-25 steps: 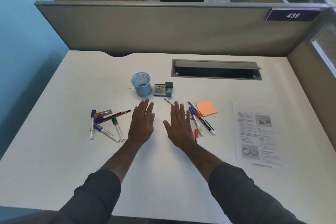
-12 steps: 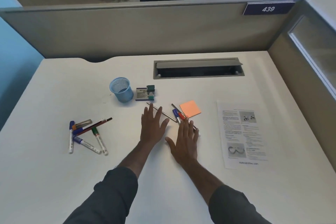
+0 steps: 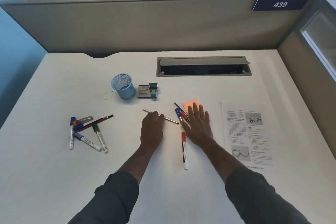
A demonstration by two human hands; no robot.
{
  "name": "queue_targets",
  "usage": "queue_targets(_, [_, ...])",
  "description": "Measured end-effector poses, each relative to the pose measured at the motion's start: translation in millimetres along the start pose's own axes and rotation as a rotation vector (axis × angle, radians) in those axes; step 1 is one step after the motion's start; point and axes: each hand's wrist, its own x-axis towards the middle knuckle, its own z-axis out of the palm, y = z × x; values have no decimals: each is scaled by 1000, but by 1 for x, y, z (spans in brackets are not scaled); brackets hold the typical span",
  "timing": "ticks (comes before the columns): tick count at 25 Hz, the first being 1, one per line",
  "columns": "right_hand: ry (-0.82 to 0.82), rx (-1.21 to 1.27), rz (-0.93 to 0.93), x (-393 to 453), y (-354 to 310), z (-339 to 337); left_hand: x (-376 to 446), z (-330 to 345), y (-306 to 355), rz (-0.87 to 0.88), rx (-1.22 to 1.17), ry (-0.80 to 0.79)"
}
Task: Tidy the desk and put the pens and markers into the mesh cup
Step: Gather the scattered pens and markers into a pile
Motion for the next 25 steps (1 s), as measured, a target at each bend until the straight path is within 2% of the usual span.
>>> queue_targets(5, [-32,-59,-25,22,10,-5,-6,-4,-2,-71,64,-85])
queue_targets(11, [-40,-28,-84,31,12,-6,-34,0,34,-227,-204,-170])
queue_targets(15, [-55,6,-100,34,5,-6,-51,4,73,-346,-242,-160])
queue_targets(21, [-40,42,-61,26,0,3,-58,11,86,-284,-198,-212])
queue_targets(25, [-9,53,-40,17,-9,9,-57,11,74,-235,-71,-187])
